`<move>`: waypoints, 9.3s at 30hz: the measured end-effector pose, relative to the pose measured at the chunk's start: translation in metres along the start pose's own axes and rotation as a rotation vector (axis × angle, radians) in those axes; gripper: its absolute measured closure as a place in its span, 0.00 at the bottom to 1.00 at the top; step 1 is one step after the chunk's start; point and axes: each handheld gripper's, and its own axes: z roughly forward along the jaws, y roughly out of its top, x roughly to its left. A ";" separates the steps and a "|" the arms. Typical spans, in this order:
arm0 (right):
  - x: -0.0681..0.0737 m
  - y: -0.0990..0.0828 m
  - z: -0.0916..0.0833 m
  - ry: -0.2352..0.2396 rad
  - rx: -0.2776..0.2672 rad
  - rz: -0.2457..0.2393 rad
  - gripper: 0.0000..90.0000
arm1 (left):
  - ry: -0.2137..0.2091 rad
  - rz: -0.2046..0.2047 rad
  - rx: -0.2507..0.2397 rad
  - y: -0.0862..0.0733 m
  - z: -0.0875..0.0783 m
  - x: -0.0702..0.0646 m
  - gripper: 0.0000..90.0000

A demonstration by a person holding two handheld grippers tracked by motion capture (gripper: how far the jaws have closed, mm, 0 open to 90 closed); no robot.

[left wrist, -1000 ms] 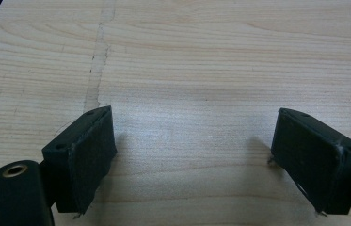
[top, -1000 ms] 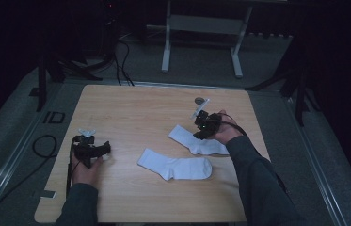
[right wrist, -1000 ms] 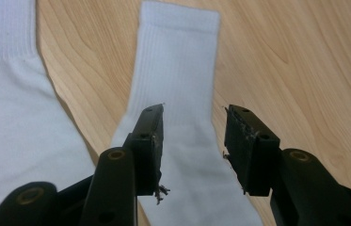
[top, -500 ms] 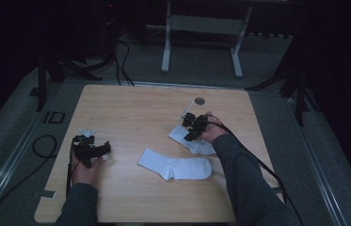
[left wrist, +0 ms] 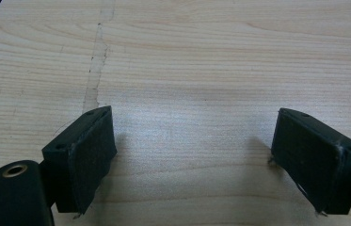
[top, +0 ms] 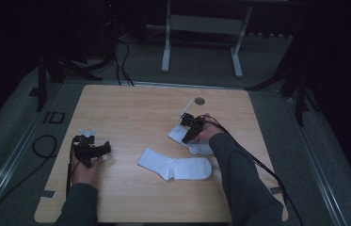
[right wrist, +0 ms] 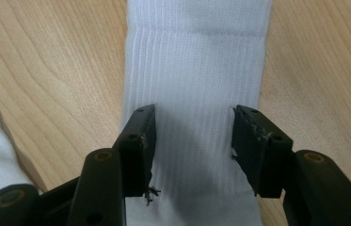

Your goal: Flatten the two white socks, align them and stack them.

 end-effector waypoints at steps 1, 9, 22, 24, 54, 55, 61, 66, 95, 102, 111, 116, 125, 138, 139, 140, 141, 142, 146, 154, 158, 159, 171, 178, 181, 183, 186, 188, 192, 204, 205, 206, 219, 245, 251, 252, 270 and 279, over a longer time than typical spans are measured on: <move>0.000 0.000 0.000 -0.004 0.002 -0.007 0.57 | 0.000 -0.001 -0.001 0.000 0.000 0.000 0.16; 0.000 0.001 -0.001 -0.054 -0.010 -0.004 0.92 | 0.000 -0.001 -0.001 0.000 0.000 0.000 0.16; 0.003 -0.016 -0.055 -0.118 -0.053 -0.041 0.92 | 0.000 -0.001 0.000 0.000 0.000 0.000 0.16; 0.003 -0.019 -0.067 -0.121 -0.075 -0.041 0.92 | 0.000 0.000 0.000 0.000 0.000 0.000 0.16; 0.045 -0.036 -0.175 -0.158 -0.318 -0.120 0.91 | 0.000 -0.001 0.000 0.000 0.000 0.000 0.16; 0.048 -0.036 -0.177 -0.155 -0.325 -0.125 0.91 | 0.000 -0.001 0.000 0.000 0.000 0.000 0.16; 0.063 -0.036 -0.184 -0.116 -0.355 -0.157 0.91 | 0.000 -0.001 0.000 0.000 0.000 0.000 0.16; 0.077 -0.041 -0.188 -0.097 -0.371 -0.188 0.91 | -0.001 -0.001 0.000 0.000 0.000 0.000 0.16; 0.135 -0.026 -0.092 0.038 -0.268 -0.263 0.91 | -0.001 0.000 0.000 0.000 0.000 0.000 0.16; 0.141 -0.020 -0.064 0.039 -0.249 -0.231 0.91 | 0.000 0.000 0.000 0.000 0.000 0.000 0.16; 0.140 -0.009 -0.035 0.057 -0.257 -0.164 0.90 | -0.001 0.000 0.000 0.000 0.000 0.000 0.16; 0.142 -0.003 -0.033 0.040 -0.253 -0.178 0.90 | 0.000 0.000 0.000 0.000 0.000 0.000 0.16; 0.145 0.005 -0.020 0.030 -0.235 -0.185 0.90 | -0.001 0.000 0.000 0.000 0.000 0.000 0.16; 0.144 0.010 -0.008 0.018 -0.177 -0.193 0.64 | -0.001 -0.001 -0.001 0.000 0.000 0.000 0.16; 0.144 0.009 -0.011 0.019 -0.181 -0.186 0.61 | -0.001 0.000 -0.001 0.000 0.000 0.000 0.16; 0.143 0.009 -0.015 0.021 -0.191 -0.180 0.59 | -0.001 0.000 -0.001 0.000 0.000 0.000 0.16; 0.142 0.009 -0.019 0.023 -0.197 -0.175 0.57 | -0.001 0.000 -0.001 0.000 0.000 0.000 0.16; 0.141 0.009 -0.023 0.018 -0.198 -0.173 0.56 | -0.001 0.000 0.000 0.000 0.000 0.000 0.16; 0.135 0.007 -0.039 -0.007 -0.205 -0.168 0.52 | -0.001 0.000 0.002 0.000 0.000 0.000 0.16; 0.125 0.001 -0.053 -0.042 -0.199 -0.157 0.50 | 0.014 -0.017 0.003 0.001 0.000 -0.003 0.16; 0.121 -0.003 -0.057 -0.048 -0.205 -0.156 0.50 | -0.003 -0.001 -0.014 -0.001 -0.003 -0.006 0.29; 0.120 -0.004 -0.057 -0.047 -0.205 -0.156 0.50 | -0.003 -0.001 -0.014 -0.001 -0.003 -0.006 0.35; 0.107 -0.025 -0.065 -0.041 -0.223 -0.114 0.52 | -0.137 0.058 0.011 0.002 -0.015 -0.018 0.88; 0.103 -0.039 -0.072 -0.050 -0.248 -0.088 0.56 | -0.218 0.181 -0.063 0.011 -0.043 -0.049 1.00; 0.101 -0.045 -0.075 -0.057 -0.245 -0.079 0.57 | -0.280 0.210 -0.068 0.012 -0.047 -0.061 1.00; 0.100 -0.050 -0.077 -0.057 -0.247 -0.068 0.58 | -0.317 0.238 -0.083 0.012 -0.051 -0.070 1.00; 0.097 -0.056 -0.078 -0.058 -0.246 -0.049 0.58 | -0.360 0.297 -0.092 0.011 -0.055 -0.086 1.00; 0.096 -0.061 -0.078 -0.063 -0.247 -0.039 0.60 | -0.384 0.324 -0.090 0.010 -0.056 -0.096 1.00; 0.095 -0.071 -0.079 -0.080 -0.251 -0.030 0.62 | -0.414 0.378 -0.072 0.007 -0.055 -0.114 1.00; 0.083 -0.094 -0.061 -0.105 -0.167 0.042 0.73 | -0.454 0.448 0.030 -0.006 -0.042 -0.131 1.00; 0.082 -0.096 -0.058 -0.101 -0.158 0.043 0.72 | -0.453 0.447 0.033 -0.006 -0.041 -0.132 1.00; 0.082 -0.097 -0.056 -0.098 -0.153 0.049 0.72 | -0.452 0.454 0.041 -0.007 -0.040 -0.132 1.00; 0.063 -0.099 -0.025 -0.037 -0.083 0.095 0.66 | -0.438 0.470 0.062 -0.010 -0.038 -0.138 1.00; 0.066 -0.105 -0.057 -0.094 -0.109 0.016 0.96 | -0.413 0.478 0.069 -0.012 -0.038 -0.143 1.00; 0.064 -0.107 -0.055 -0.083 -0.111 0.026 0.96 | -0.415 0.475 0.070 -0.012 -0.038 -0.142 1.00; 0.064 -0.107 -0.053 -0.080 -0.109 0.029 0.96 | -0.416 0.475 0.069 -0.012 -0.038 -0.142 1.00; 0.051 -0.126 -0.053 -0.093 -0.137 0.102 0.95 | -0.428 0.451 0.078 -0.012 -0.038 -0.141 1.00; 0.051 -0.137 -0.058 -0.091 -0.138 0.112 0.98 | -0.428 0.449 0.076 -0.012 -0.038 -0.141 1.00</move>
